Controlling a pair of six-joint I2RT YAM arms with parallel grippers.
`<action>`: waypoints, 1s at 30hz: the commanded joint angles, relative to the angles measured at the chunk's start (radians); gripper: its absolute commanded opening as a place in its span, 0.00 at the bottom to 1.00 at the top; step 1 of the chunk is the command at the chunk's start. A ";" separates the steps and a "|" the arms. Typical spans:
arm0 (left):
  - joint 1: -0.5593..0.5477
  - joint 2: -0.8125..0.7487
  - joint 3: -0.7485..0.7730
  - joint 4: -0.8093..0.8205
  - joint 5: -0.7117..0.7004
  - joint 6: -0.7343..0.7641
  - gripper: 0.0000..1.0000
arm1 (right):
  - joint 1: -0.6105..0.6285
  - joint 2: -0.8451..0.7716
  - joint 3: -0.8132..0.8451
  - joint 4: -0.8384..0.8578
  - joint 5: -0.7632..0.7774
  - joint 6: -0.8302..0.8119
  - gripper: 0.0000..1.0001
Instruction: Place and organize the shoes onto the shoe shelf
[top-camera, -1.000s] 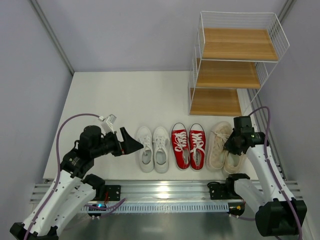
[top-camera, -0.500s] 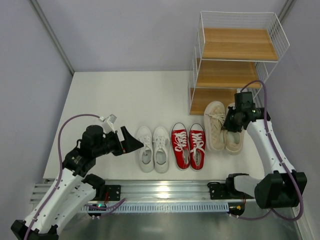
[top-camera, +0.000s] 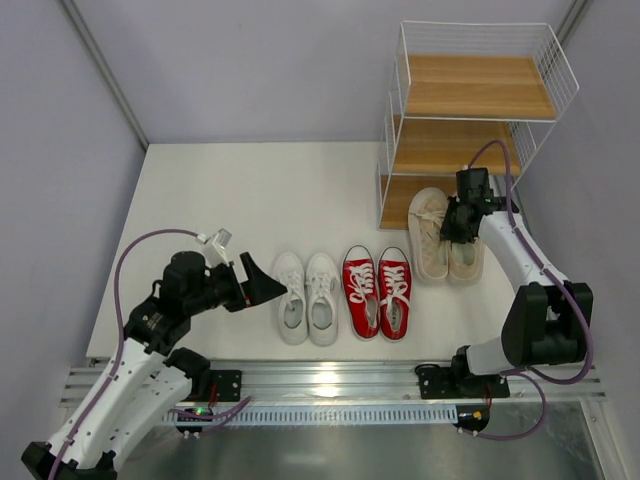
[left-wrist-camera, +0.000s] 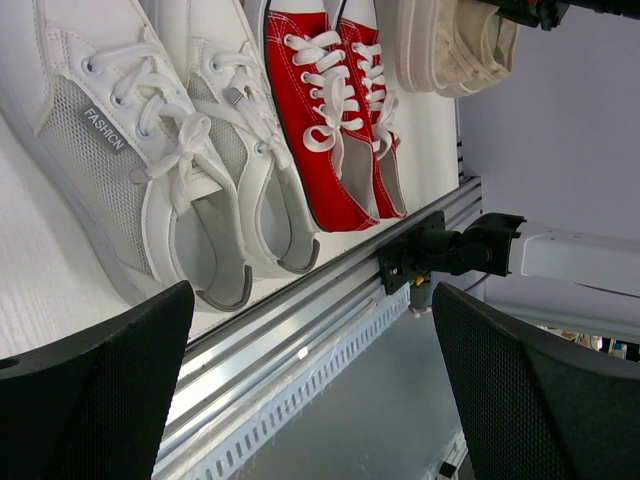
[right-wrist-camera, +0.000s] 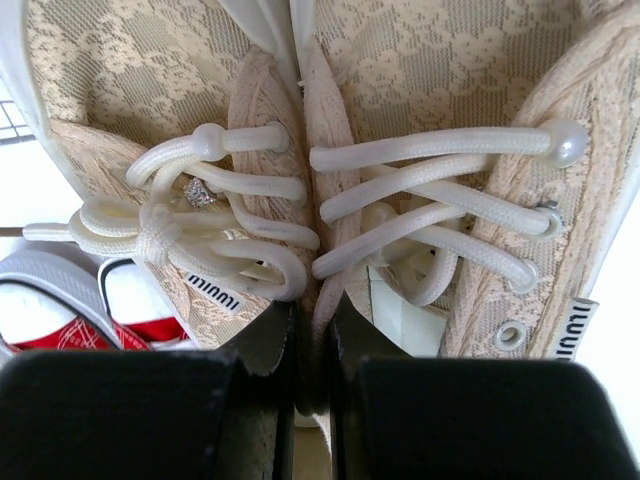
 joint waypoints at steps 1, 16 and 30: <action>-0.006 -0.017 0.004 0.037 -0.004 -0.002 1.00 | 0.003 -0.036 0.010 0.301 0.064 -0.018 0.04; -0.004 -0.052 -0.016 0.021 -0.015 -0.022 1.00 | 0.004 0.039 -0.157 0.565 -0.019 0.024 0.04; -0.004 -0.077 -0.030 0.012 -0.027 -0.032 1.00 | 0.010 0.017 -0.329 0.710 0.016 0.078 0.64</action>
